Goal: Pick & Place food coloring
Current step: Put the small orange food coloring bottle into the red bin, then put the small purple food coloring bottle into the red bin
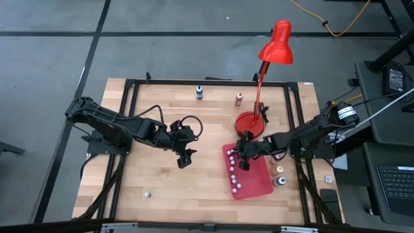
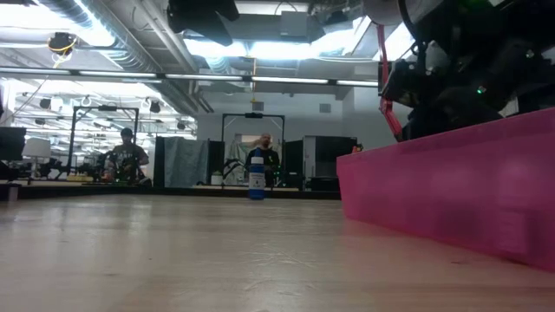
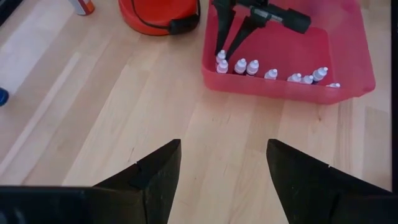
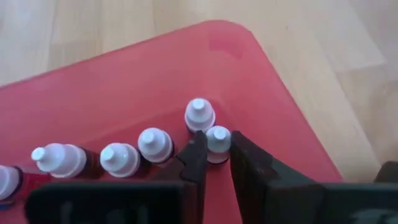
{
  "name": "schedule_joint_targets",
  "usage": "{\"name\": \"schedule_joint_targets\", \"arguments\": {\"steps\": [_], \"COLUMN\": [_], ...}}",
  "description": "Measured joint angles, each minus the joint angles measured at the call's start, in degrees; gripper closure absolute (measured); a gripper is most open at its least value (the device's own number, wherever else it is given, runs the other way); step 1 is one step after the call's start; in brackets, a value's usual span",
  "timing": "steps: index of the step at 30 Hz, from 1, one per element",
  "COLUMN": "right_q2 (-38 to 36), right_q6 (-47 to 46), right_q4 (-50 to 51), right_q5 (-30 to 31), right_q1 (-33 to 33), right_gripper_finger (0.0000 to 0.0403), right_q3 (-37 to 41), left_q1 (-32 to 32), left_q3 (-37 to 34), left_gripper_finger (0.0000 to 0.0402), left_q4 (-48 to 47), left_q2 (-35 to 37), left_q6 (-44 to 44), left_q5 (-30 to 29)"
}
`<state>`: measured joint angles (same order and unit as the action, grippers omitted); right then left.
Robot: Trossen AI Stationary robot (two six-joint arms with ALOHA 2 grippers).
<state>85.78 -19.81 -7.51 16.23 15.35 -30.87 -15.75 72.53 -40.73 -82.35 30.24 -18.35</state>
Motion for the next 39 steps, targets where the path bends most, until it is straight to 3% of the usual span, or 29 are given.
{"name": "schedule_joint_targets", "arguments": {"steps": [9,14,23,26,34,39], "right_q2": [-2.6,-6.2,-16.5,-19.7,-22.7,-22.7], "right_q6": [-4.9,-5.8,-8.9,-10.0,-11.1,-8.3], "right_q4": [1.5,2.2,3.0,2.8,2.6,2.4], "right_q5": [-1.0,-1.0,-1.0,-2.0,-8.9,-13.9], "right_q1": [0.0,0.0,0.0,0.0,0.1,0.1], "right_gripper_finger": [0.0232,0.0195,0.019,0.019,0.019,0.0189], "right_q3": [0.1,0.1,0.1,0.1,-2.0,-4.0], "left_q1": [0.0,-0.4,-9.8,-14.0,-24.8,-30.9], "left_q3": [0.0,0.0,0.0,0.0,0.0,0.0], "left_gripper_finger": [0.0171,0.0171,0.0171,0.0171,0.0171,0.0171], "left_q4": [0.0,-1.1,-12.2,-17.4,-28.0,-29.0], "left_q2": [0.0,0.1,2.1,2.1,2.1,2.1], "left_q6": [0.1,2.3,22.2,30.4,51.8,51.9], "left_q5": [0.9,0.5,-17.5,-20.8,-22.4,-18.0]}}
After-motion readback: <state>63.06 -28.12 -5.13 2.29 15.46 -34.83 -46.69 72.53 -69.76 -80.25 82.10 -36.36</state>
